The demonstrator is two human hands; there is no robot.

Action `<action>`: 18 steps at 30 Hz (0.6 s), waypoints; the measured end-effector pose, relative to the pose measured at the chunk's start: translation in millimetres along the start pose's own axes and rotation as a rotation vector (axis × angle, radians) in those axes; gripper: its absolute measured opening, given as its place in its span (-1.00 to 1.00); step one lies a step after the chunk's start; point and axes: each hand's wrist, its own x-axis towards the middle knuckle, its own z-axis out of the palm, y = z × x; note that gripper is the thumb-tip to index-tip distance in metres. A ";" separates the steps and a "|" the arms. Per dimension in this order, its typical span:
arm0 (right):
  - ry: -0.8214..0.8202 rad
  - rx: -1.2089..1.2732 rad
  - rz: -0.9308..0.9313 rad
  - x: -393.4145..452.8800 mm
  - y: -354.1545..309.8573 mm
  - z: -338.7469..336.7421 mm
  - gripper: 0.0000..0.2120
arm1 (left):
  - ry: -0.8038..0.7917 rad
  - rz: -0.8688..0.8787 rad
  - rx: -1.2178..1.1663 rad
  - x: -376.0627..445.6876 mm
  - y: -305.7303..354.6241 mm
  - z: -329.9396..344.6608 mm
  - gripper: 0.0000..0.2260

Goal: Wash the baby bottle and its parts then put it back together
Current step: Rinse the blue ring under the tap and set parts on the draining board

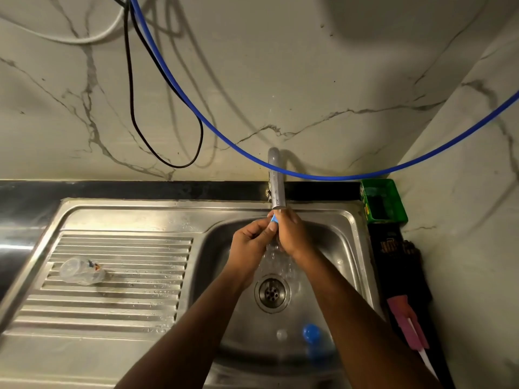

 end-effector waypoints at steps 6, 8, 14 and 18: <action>0.034 -0.243 -0.172 3.7 6.5 -1.8 -0.65 | -0.068 -0.065 -0.028 2.9 3.2 -9.8 -0.77; 0.031 0.159 0.201 4.0 -7.5 1.2 -0.65 | -0.065 -0.030 -0.023 4.4 3.5 -12.1 -0.77; 0.029 0.024 0.103 -6.6 -9.6 -1.9 -0.56 | -0.064 -0.061 0.021 -1.0 -0.6 -11.8 -0.75; 0.016 -0.259 -0.162 -6.8 5.2 -2.6 -0.59 | -0.100 -0.110 -0.078 0.3 3.1 -11.8 -0.71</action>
